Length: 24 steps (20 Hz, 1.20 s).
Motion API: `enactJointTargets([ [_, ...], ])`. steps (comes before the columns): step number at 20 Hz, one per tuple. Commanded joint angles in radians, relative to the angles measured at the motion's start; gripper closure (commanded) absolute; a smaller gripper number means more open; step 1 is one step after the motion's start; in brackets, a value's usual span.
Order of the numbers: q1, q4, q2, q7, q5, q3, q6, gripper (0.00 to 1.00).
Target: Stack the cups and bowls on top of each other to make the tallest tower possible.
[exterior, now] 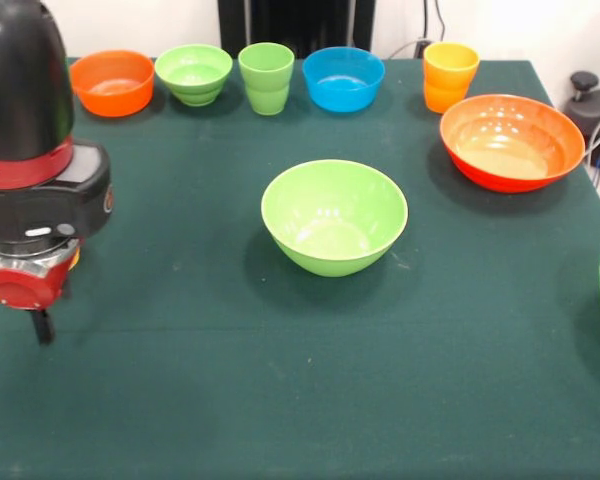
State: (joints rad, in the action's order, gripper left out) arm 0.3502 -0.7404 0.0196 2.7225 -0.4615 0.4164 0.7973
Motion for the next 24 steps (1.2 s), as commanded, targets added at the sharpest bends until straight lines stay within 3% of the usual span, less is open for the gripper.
enactJointTargets([
  [1, -0.015, -0.081, 0.004, 0.221, -0.029, -0.05, 0.006, 0.0],
  [5, 0.012, -0.053, -0.003, 0.143, -0.012, -0.033, 0.018, 0.0],
  [7, 0.023, -0.074, -0.041, 0.093, -0.006, -0.042, 0.042, 0.0],
  [9, 0.026, -0.099, -0.081, 0.059, 0.003, -0.043, 0.066, 0.0],
  [12, 0.02, -0.213, -0.165, 0.021, 0.006, -0.066, 0.044, 0.0],
  [16, 0.015, -0.271, -0.215, 0.006, 0.007, -0.078, 0.034, 0.0],
  [19, -0.008, -0.344, -0.297, -0.009, 0.017, -0.064, 0.052, 0.0],
  [24, -0.014, -0.382, -0.331, -0.005, 0.024, -0.075, 0.011, 0.0],
])
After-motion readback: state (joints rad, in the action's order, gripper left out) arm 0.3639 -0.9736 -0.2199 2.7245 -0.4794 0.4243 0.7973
